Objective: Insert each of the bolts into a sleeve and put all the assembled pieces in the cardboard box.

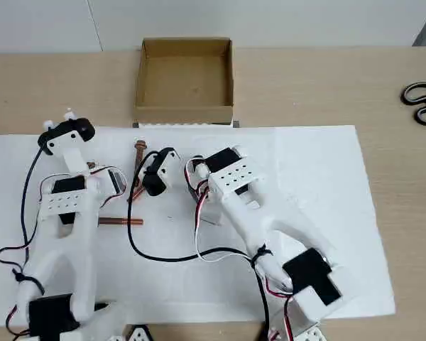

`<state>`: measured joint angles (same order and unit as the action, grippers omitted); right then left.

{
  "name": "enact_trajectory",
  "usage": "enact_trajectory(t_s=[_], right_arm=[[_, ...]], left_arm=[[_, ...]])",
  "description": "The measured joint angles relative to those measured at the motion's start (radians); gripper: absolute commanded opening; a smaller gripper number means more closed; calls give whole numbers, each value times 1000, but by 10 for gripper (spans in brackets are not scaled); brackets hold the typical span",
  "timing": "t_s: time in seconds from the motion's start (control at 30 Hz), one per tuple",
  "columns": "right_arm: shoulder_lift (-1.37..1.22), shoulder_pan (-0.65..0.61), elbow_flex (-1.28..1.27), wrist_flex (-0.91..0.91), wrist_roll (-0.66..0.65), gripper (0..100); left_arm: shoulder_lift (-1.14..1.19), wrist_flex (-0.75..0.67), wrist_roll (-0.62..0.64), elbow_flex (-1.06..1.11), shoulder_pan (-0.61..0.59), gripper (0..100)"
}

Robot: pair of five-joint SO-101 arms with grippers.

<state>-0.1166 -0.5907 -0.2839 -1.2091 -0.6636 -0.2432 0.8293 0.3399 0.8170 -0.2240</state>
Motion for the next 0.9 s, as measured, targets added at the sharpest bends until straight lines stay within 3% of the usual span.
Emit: enact_trajectory(t_s=[0.47, 0.7, 0.9], right_arm=[[-41, 0, -2, 78, -2, 155], [-107, 21, 29, 84, -2, 36], [-129, 34, 46, 86, 32, 24]], left_arm=[[0, 0, 0, 0, 0, 134], [0, 0, 0, 0, 0, 134], [0, 0, 0, 0, 0, 134]])
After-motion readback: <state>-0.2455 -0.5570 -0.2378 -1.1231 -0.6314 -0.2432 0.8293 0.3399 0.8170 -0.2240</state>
